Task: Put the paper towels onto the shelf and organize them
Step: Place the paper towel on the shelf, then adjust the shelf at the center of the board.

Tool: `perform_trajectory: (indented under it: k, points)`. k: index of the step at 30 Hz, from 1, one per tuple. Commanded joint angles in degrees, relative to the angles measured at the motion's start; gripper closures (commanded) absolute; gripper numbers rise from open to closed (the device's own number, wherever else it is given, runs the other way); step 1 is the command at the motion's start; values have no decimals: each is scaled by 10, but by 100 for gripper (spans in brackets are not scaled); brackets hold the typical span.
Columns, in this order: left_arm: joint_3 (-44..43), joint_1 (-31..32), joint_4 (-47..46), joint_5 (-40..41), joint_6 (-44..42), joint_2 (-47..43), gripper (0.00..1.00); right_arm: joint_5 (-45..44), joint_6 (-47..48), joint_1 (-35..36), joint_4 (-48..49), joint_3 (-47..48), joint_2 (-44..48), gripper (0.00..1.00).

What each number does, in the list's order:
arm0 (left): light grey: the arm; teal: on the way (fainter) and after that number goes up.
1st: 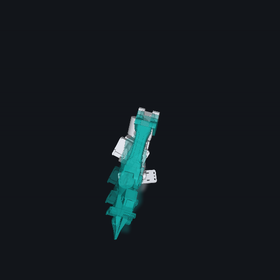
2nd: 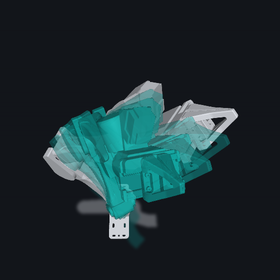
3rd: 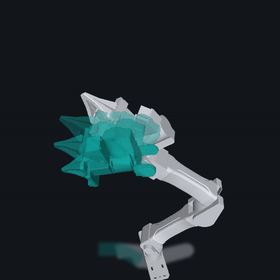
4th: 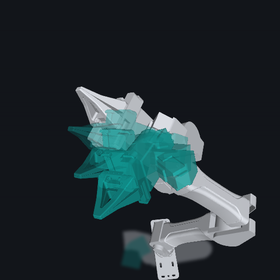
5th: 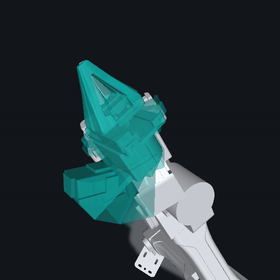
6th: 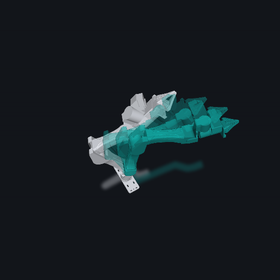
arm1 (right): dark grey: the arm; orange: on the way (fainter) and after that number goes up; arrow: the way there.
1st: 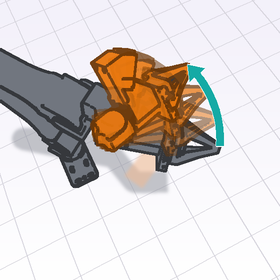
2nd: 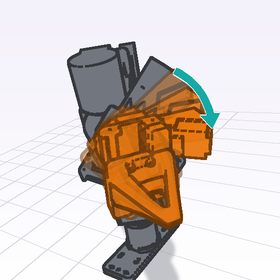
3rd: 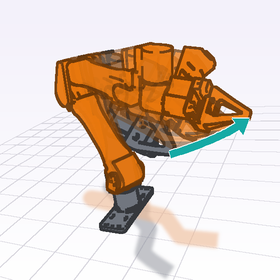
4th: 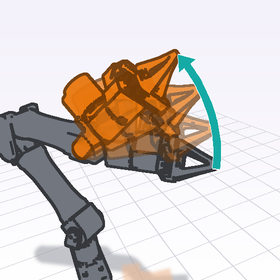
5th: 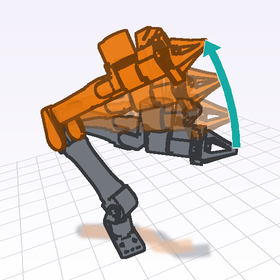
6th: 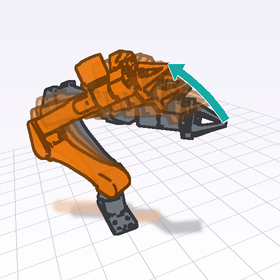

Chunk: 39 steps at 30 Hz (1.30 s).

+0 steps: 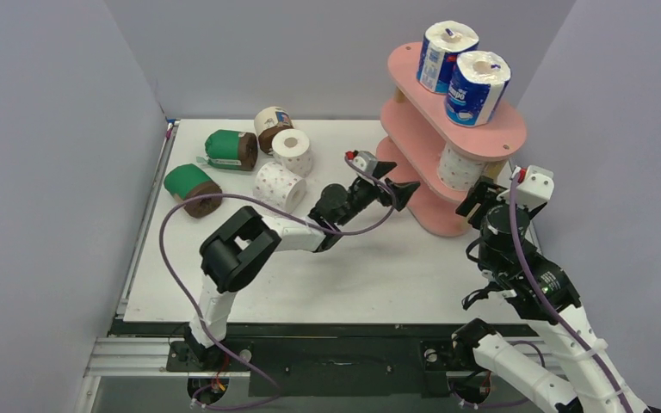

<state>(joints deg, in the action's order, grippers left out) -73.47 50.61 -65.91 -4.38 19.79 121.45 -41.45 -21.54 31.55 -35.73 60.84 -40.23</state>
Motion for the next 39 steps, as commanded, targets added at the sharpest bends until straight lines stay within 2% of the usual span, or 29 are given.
perform_trajectory:
  k: [1,6,9,11,15,18,23,31,36,39]
  points:
    - [103,-14,-93,57,26,-117,4,-45,-39,-5,-13,-42,14,35]
    - [220,-22,-87,123,54,-204,5,-32,-104,-15,2,-104,36,35]
    - [238,-39,-35,151,83,-231,5,-16,-135,-24,15,-140,64,35]
    - [231,-65,23,151,159,-242,6,-3,-153,-26,24,-160,80,35]
    - [179,-126,104,75,308,-220,7,21,-172,-27,36,-190,106,35]
    - [124,-155,113,10,386,-165,6,27,-178,-27,37,-203,129,35]
    - [43,-167,101,-28,498,-59,5,42,-173,-27,29,-207,151,35]
    - [-126,-168,148,-40,545,68,7,80,-162,-26,8,-215,169,35]
    - [-196,-167,142,-45,538,115,11,107,-159,-26,5,-219,183,36]
    - [-239,-163,169,-46,524,139,13,120,-162,-26,-1,-228,195,36]
